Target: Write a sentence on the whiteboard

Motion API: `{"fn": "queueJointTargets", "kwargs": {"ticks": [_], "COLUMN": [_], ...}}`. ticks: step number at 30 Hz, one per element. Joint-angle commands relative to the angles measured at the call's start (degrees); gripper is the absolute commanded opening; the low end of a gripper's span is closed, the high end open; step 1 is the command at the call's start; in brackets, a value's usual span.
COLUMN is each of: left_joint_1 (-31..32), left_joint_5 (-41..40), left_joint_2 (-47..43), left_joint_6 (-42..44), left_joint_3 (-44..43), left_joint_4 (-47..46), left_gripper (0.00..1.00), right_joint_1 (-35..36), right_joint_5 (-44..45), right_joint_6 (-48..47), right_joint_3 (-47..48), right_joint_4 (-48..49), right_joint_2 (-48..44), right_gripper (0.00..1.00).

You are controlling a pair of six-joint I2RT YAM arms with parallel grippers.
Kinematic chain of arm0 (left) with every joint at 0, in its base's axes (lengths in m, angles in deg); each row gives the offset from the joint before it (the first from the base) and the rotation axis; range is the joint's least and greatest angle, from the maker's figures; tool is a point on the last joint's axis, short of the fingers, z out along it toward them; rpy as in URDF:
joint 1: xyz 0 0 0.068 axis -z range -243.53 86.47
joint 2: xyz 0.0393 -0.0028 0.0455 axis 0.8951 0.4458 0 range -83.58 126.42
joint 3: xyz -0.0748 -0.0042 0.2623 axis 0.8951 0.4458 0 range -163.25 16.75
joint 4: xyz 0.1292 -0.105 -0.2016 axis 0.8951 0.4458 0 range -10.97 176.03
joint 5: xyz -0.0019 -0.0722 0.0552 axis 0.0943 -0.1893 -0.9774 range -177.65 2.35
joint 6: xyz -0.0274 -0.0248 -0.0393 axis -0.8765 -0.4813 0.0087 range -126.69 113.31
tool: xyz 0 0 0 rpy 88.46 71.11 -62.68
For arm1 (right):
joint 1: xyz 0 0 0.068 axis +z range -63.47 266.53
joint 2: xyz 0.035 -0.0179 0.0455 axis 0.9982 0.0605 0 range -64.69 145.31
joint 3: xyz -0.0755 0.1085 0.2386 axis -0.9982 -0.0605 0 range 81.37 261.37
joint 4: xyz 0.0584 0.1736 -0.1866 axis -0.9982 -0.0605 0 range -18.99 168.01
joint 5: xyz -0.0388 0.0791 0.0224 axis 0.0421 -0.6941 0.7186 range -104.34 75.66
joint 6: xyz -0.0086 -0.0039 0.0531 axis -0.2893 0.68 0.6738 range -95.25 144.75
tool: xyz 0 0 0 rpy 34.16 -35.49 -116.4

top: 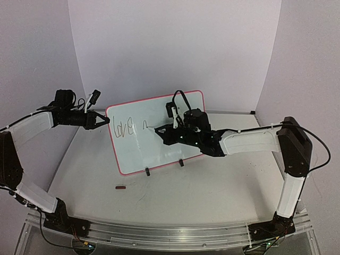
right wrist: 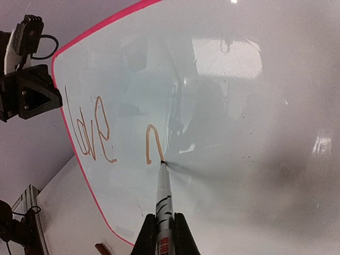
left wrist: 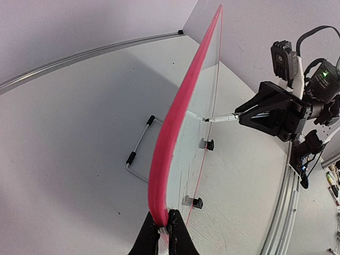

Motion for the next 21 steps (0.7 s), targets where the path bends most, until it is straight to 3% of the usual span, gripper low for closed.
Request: {"fn": "queueJointTargets", "kwargs": {"ticks": [1,21], "left_joint_1": [0.0,-0.1], "left_joint_5": [-3.0,-3.0], "left_joint_2": [0.7,0.8], "left_joint_6": [1.7,1.7], "left_joint_3": [-1.6,-1.7], "left_joint_4": [1.8,1.9], "left_gripper": [0.00,0.00], "right_joint_1": [-0.8,-0.8], "right_joint_5": [3.8,7.7], "right_joint_6": [0.6,0.2], "right_joint_3": [1.1,2.6], "right_joint_4": [3.4,3.8], "right_joint_2": [-0.8,-0.3], "right_gripper": [0.00,0.00]}}
